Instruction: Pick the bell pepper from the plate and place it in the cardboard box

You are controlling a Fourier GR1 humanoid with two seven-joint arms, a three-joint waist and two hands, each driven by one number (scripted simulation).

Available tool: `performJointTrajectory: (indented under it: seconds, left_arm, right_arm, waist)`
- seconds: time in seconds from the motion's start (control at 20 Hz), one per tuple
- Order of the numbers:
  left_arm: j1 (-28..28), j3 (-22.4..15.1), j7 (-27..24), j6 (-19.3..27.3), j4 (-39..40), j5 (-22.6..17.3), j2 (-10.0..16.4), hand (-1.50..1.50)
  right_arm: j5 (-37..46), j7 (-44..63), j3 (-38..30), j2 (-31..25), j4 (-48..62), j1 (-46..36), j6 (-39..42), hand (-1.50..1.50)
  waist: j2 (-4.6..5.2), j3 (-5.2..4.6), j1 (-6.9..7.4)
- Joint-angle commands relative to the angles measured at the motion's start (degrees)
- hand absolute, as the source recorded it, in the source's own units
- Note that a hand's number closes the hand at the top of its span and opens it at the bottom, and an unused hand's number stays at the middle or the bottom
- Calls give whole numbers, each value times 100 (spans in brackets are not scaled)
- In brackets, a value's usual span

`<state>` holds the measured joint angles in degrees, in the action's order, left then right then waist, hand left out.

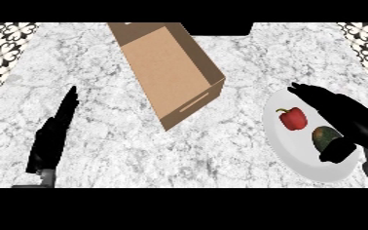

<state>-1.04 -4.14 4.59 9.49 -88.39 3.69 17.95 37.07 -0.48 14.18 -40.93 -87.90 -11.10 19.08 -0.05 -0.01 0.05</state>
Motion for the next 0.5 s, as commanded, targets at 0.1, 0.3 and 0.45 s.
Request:
performJointTrajectory:
  seconds: [0.1,0.3,0.45]
  left_arm:
    - [196,160,180,-145,-13,202,-117,0]
    - [26,172,-118,-98,204,301,-344,0]
    - [78,312,259,-347,-242,318,-238,0]
  right_arm:
    - [556,-395,-330,384,835,-325,118,-150]
    - [997,-675,-275,615,762,223,-429,-150]
    - [1187,-664,-424,788,704,125,-138,-150]
  waist:
    - [6,2,17]
    - [5,2,-2]
    - [1,2,3]
